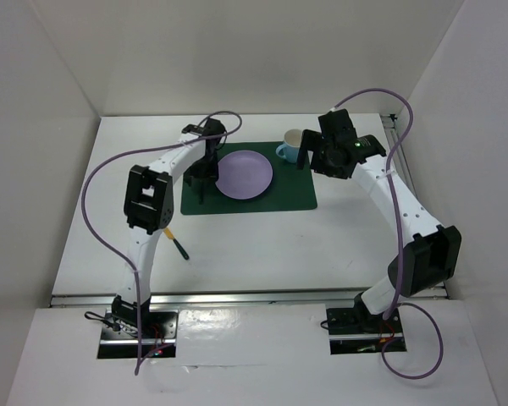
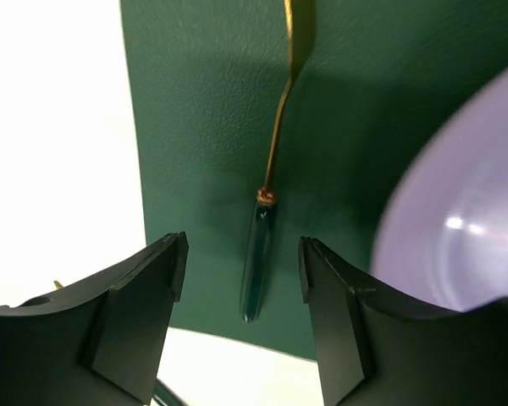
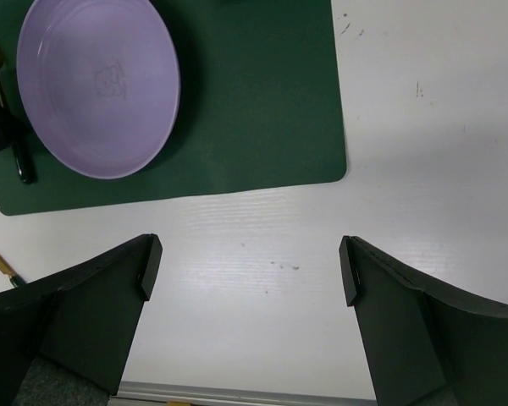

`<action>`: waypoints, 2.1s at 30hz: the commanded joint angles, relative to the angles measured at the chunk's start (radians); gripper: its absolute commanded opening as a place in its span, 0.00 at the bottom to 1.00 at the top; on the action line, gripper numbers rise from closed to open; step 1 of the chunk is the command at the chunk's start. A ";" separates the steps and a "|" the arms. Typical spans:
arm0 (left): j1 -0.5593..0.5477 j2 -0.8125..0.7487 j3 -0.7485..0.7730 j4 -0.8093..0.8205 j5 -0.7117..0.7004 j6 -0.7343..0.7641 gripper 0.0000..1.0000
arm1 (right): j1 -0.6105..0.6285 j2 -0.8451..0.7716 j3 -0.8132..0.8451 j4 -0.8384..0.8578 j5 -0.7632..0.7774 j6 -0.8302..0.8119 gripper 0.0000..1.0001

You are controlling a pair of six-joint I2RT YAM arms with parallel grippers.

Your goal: Set the dinner table for one person

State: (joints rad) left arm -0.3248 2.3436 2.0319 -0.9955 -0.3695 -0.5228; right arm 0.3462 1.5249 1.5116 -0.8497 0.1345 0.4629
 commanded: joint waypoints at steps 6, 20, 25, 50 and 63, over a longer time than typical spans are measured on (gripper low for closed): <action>0.010 -0.257 0.218 -0.129 -0.040 0.026 0.75 | 0.141 -0.039 0.010 0.024 -0.004 -0.026 1.00; 0.354 -0.796 -0.116 -0.083 0.155 -0.134 0.75 | 0.717 0.485 0.224 0.313 -0.128 -0.102 0.99; 0.375 -0.862 -0.095 -0.104 0.155 -0.134 0.75 | 0.774 0.717 0.447 0.268 -0.144 -0.135 0.96; 0.385 -0.902 -0.133 -0.095 0.182 -0.115 0.75 | 0.821 0.796 0.596 0.124 0.123 -0.106 0.00; 0.394 -0.902 -0.144 -0.057 0.245 -0.115 0.75 | 0.490 0.048 -0.124 0.075 0.108 0.140 0.00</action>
State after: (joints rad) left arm 0.0628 1.4734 1.8954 -1.0939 -0.1631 -0.6353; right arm 0.9188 1.6642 1.5208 -0.7219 0.2554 0.5049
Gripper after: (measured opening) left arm 0.753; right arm 0.236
